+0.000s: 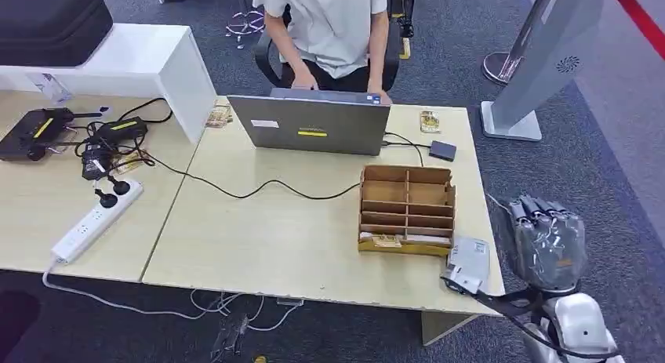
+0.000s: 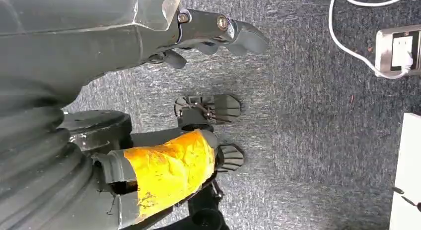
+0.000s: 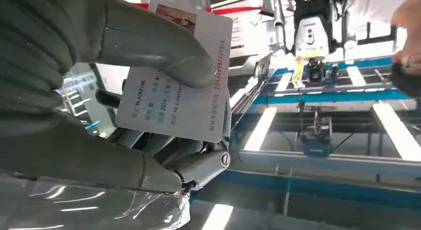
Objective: Pass the card to the sensor for recognition and then transmit it.
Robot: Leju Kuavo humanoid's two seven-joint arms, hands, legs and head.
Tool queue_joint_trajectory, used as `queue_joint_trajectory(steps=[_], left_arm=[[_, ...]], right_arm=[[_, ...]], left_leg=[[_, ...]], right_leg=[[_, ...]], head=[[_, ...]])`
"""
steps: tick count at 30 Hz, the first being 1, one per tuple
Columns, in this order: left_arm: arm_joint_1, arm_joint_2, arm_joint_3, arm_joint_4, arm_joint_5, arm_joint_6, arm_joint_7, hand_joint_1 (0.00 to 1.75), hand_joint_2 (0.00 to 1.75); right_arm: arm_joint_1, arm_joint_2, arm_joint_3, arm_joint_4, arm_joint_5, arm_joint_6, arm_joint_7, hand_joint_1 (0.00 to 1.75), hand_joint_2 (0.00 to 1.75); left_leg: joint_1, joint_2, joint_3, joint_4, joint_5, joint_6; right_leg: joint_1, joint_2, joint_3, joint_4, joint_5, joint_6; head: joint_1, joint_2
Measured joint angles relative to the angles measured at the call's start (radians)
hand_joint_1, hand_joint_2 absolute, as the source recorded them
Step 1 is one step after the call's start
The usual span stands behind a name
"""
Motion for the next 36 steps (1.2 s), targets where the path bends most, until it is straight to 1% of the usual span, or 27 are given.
queue_joint_trajectory(steps=[3,6,11,14,18,20,23,25,28,36], left_arm=[[0.000,-0.002,0.001,0.000,-0.004,0.000,0.002,0.00,1.75],[-0.001,-0.005,0.001,0.000,-0.008,-0.002,0.003,0.00,1.75],[-0.001,-0.008,0.005,0.000,-0.031,-0.008,0.010,0.00,1.75],[-0.003,-0.008,0.006,0.000,-0.036,-0.009,0.010,0.00,1.75],[-0.002,-0.008,0.006,0.000,-0.039,-0.010,0.011,0.00,1.75],[-0.002,-0.008,0.006,0.000,-0.043,-0.013,0.012,0.00,1.75],[-0.003,-0.008,0.006,0.000,-0.049,-0.018,0.018,0.00,1.75],[-0.003,-0.008,0.006,0.000,-0.050,-0.019,0.018,0.00,1.75],[-0.002,-0.008,0.007,0.000,-0.049,-0.019,0.021,0.00,1.75],[-0.002,-0.008,0.016,0.000,-0.045,-0.018,0.023,0.00,1.75]], right_arm=[[0.018,0.019,0.002,0.011,0.014,-0.001,-0.022,1.75,1.75],[0.022,0.051,0.005,0.045,0.030,-0.001,-0.034,1.75,1.75],[0.005,0.111,0.015,0.140,0.035,-0.001,-0.063,1.75,1.75],[-0.011,0.149,0.026,0.200,0.051,-0.002,-0.069,1.75,1.75],[-0.027,0.176,0.032,0.244,0.055,-0.002,-0.071,1.75,1.75],[-0.044,0.192,0.037,0.275,0.079,-0.002,-0.070,1.75,1.75],[-0.068,0.213,0.039,0.318,0.119,-0.002,-0.048,1.75,1.75],[-0.088,0.220,0.037,0.340,0.130,-0.002,-0.034,1.75,1.75],[-0.106,0.222,0.023,0.354,0.136,-0.002,-0.031,1.75,1.75],[-0.100,0.220,-0.088,0.348,0.105,-0.002,-0.049,1.75,1.75]], left_leg=[[0.000,0.000,0.000,0.000,0.000,0.000],[0.000,0.000,0.000,0.000,0.000,0.000],[0.001,0.001,0.000,-0.001,0.000,0.000],[0.001,0.001,0.000,-0.001,0.000,0.000],[0.001,0.001,0.000,-0.001,0.000,0.000],[0.001,0.002,0.000,-0.001,0.000,0.000],[0.001,0.002,0.000,-0.001,0.000,0.000],[0.000,0.002,0.000,0.000,0.000,0.000],[0.000,0.001,0.000,0.000,0.000,0.000],[0.000,0.001,0.000,0.000,0.000,0.000]], right_leg=[[0.000,0.000,0.000,0.000,0.000,0.000],[0.000,0.000,0.000,0.000,0.000,0.000],[0.000,0.001,0.000,0.000,0.000,0.000],[0.000,0.000,0.000,0.000,0.000,0.000],[0.000,0.001,0.000,0.000,0.000,0.000],[0.000,0.001,0.000,0.000,0.000,0.000],[0.000,0.001,0.000,0.000,0.000,0.000],[0.000,0.001,0.000,0.000,0.000,0.000],[0.000,0.000,0.000,0.000,0.000,0.000],[0.000,0.001,0.000,0.000,0.000,0.000]], head=[[0.000,0.000],[0.000,0.000],[0.000,0.000],[0.000,0.000],[0.000,0.000],[0.000,0.000],[0.000,0.000],[0.000,0.000],[0.000,0.000],[0.000,0.000]])
